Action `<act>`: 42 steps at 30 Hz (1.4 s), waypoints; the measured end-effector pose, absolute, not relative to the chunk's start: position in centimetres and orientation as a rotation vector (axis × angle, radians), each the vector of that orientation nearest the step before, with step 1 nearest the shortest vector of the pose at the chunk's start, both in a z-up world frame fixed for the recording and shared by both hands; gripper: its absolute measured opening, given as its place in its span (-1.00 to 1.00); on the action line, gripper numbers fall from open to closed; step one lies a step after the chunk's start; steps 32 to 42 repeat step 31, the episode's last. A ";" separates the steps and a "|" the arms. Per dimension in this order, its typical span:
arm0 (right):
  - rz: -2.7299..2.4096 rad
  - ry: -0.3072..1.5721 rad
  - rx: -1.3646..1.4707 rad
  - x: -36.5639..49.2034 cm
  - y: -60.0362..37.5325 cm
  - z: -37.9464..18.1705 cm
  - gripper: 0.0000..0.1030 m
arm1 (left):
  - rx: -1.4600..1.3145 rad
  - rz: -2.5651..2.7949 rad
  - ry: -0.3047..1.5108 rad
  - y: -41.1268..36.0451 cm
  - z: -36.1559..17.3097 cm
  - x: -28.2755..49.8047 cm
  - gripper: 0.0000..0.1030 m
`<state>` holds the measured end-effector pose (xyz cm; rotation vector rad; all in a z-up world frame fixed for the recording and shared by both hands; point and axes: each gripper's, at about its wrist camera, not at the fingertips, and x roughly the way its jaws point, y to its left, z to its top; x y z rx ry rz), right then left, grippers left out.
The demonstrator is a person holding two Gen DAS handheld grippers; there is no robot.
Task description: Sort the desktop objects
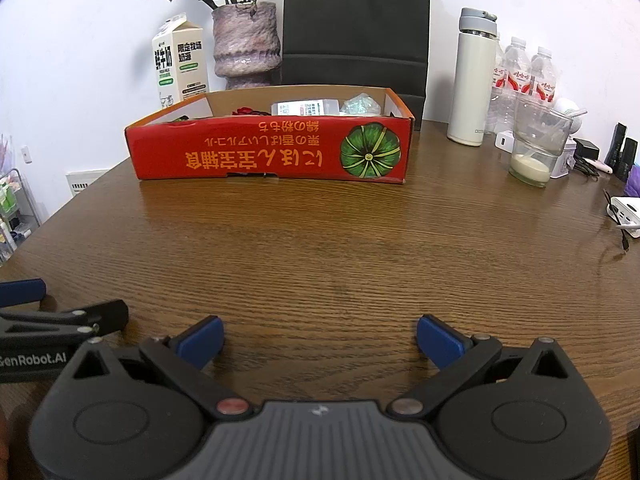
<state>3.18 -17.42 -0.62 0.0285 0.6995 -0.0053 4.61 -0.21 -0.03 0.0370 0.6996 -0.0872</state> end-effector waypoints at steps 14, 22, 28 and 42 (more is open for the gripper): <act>-0.007 0.700 0.029 3.1 -17.4 -0.6 1.00 | 0.037 -0.090 0.701 -0.2 -0.1 4.7 1.00; -0.006 0.700 0.030 3.1 -17.4 -0.6 1.00 | 0.033 -0.082 0.702 -0.2 -0.1 4.6 1.00; -0.006 0.700 0.029 3.1 -17.4 -0.6 1.00 | 0.034 -0.084 0.702 -0.1 0.0 4.6 1.00; -0.006 0.700 0.030 3.1 -17.4 -0.6 1.00 | 0.033 -0.083 0.702 -0.1 0.0 4.6 1.00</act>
